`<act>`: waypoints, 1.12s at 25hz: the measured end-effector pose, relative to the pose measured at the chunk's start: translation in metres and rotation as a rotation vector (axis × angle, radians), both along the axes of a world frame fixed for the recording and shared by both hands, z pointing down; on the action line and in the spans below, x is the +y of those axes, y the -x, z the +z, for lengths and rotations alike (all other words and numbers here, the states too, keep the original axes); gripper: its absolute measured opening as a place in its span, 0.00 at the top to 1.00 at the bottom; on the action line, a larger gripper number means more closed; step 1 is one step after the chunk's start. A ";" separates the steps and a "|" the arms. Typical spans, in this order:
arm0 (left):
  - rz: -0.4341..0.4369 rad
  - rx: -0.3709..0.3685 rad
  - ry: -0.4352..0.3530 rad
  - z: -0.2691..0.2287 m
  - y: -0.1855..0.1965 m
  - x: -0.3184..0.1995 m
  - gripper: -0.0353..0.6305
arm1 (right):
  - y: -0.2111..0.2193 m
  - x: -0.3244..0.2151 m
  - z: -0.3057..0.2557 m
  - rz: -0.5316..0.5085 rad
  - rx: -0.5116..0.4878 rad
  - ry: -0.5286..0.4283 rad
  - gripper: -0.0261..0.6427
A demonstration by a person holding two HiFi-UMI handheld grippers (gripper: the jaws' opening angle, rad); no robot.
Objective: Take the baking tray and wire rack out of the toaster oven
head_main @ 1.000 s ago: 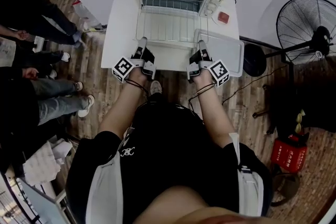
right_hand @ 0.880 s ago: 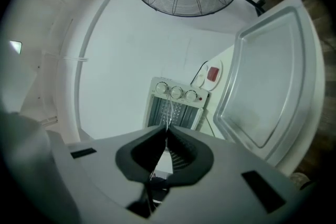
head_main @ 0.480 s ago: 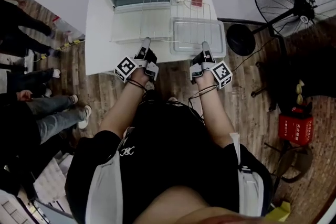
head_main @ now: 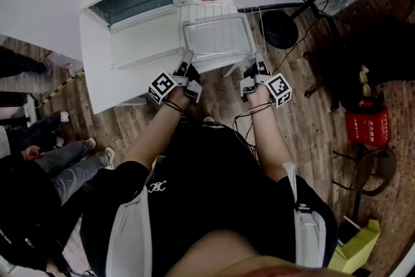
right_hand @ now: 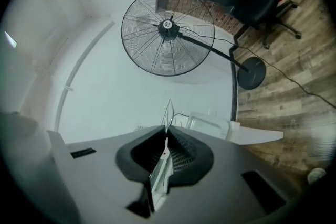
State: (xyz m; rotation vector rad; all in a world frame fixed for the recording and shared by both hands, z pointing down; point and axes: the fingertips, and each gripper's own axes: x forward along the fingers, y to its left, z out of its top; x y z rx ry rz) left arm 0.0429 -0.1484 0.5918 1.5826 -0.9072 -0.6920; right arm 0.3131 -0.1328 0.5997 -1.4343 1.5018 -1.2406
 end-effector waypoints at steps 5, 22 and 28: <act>0.019 -0.021 0.078 0.024 -0.023 0.005 0.91 | -0.024 -0.009 0.019 -0.008 0.033 0.059 0.93; -0.006 -0.089 0.184 0.068 -0.021 0.009 0.90 | -0.019 -0.029 0.065 -0.103 0.092 0.198 0.92; 0.010 -0.110 0.241 0.085 -0.025 0.015 0.89 | -0.022 -0.026 0.081 -0.115 0.110 0.253 0.92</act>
